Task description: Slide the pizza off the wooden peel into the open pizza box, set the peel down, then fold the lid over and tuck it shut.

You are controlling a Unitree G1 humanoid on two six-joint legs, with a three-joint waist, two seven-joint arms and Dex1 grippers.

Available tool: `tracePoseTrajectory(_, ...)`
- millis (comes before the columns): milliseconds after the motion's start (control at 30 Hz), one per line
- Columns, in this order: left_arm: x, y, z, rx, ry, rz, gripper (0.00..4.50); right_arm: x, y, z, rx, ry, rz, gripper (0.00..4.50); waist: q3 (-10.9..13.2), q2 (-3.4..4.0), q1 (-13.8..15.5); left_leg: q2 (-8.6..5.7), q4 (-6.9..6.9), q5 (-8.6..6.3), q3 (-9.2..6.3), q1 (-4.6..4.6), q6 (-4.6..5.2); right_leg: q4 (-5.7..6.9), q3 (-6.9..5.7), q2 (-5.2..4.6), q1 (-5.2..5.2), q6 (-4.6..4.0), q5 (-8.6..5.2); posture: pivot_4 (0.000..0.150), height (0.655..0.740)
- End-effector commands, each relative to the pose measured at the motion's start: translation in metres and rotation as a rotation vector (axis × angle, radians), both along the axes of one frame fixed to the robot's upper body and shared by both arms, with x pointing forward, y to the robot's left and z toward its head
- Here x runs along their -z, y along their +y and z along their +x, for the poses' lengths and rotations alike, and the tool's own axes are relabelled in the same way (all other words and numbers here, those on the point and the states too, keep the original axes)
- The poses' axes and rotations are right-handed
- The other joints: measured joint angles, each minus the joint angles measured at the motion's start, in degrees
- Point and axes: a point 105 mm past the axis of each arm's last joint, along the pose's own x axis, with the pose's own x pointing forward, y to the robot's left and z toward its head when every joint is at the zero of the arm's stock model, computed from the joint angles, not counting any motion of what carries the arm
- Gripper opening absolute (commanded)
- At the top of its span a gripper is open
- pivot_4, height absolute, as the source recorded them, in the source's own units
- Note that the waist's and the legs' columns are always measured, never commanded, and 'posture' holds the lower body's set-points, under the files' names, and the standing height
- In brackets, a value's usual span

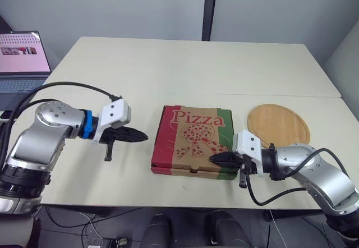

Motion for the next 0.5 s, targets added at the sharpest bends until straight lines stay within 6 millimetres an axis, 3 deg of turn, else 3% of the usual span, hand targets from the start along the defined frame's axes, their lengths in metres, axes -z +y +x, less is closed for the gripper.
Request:
tracePoseTrajectory(33, -0.004, -0.018, -0.004, 0.051, -0.04, -0.023, 0.0, -0.001, 0.0, -0.002, -0.024, -0.02, -0.007, 0.02, 0.0, 0.0, 0.01, 0.0, 0.0, 0.0, 0.0, 0.0, 0.0, 0.0, 0.0, 0.0, 0.0, 0.0, 0.0, 0.15, 0.7316)
tracePoseTrajectory(200, 0.023, -0.035, -0.008, 0.078, -0.011, -0.014, 0.0, 0.0, 0.001, -0.001, -0.03, -0.023, -0.013, 0.02, 0.0, -0.01, -0.06, 0.0, 0.01, 0.0, -0.01, 0.01, 0.0, 0.02, 0.0, 0.01, 0.0, 0.0, 0.0, 0.15, 0.7316)
tracePoseTrajectory(333, 0.047, -0.031, -0.01, 0.07, 0.025, 0.032, 0.0, 0.005, 0.0, -0.001, -0.03, -0.022, -0.027, 0.02, 0.0, -0.01, -0.1, 0.02, -0.01, 0.0, 0.0, 0.06, 0.0, 0.05, 0.02, 0.03, 0.0, 0.0, 0.0, 0.15, 0.7316)
tracePoseTrajectory(500, 0.062, -0.026, -0.012, 0.046, 0.078, 0.036, 0.0, 0.012, -0.004, 0.0, -0.017, -0.023, -0.048, 0.02, -0.01, -0.01, -0.04, 0.02, -0.01, 0.0, 0.02, 0.07, 0.0, 0.04, 0.03, 0.03, 0.01, 0.0, 0.0, 0.15, 0.7316)
